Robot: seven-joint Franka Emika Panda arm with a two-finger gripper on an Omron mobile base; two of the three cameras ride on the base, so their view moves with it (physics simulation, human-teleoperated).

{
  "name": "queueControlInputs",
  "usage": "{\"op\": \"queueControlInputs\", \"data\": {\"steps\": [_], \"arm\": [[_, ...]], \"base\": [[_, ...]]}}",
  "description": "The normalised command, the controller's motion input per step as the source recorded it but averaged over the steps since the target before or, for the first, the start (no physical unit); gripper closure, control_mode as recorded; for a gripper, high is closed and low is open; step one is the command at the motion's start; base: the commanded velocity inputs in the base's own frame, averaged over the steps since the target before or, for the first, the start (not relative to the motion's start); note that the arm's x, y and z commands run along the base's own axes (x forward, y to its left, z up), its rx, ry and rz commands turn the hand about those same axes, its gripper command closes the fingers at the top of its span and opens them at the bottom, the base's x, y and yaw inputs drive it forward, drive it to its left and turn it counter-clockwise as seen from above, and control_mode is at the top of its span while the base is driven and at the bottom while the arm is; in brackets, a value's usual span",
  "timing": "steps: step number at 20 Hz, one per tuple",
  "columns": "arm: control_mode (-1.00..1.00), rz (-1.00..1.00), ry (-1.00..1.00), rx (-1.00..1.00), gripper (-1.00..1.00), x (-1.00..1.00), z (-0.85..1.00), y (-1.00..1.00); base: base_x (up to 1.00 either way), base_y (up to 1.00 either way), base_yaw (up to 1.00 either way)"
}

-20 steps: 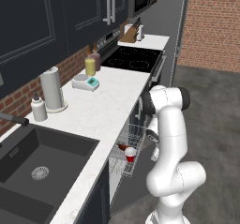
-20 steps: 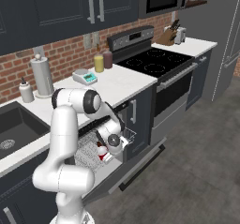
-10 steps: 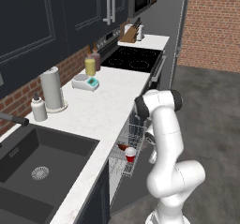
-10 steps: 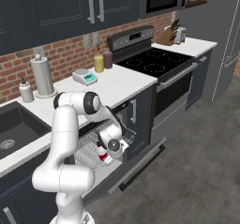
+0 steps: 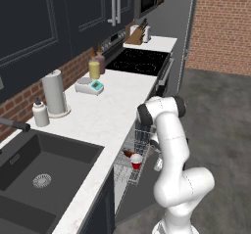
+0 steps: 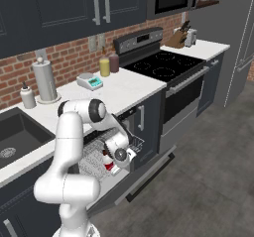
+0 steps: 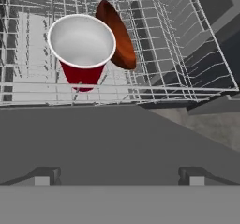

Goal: Pick up the cup and bowl from the counter, place them in the dishwasher, and close the dishwasher door.

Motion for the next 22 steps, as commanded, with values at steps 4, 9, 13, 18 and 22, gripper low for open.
{"op": "queueControlInputs", "data": {"steps": [4, 9, 13, 18, 22], "arm": [[-1.00, 0.00, 0.00, 0.00, -1.00, 0.24, -0.25, 0.00], [-1.00, 0.00, -0.01, 0.00, -1.00, 0.27, -0.36, 0.00], [-1.00, 0.00, 0.00, 0.00, -1.00, 0.28, -0.24, 0.00], [-1.00, 0.00, 0.00, 0.00, -1.00, 0.36, -0.12, 0.04], [-1.00, 0.00, 0.00, 0.00, -1.00, 0.44, -0.08, 0.20]], "base": [[0.00, 0.00, 0.00], [0.00, 0.00, 0.00], [0.00, 0.00, 0.00], [0.00, 0.00, 0.00], [0.00, 0.00, 0.00]]}}
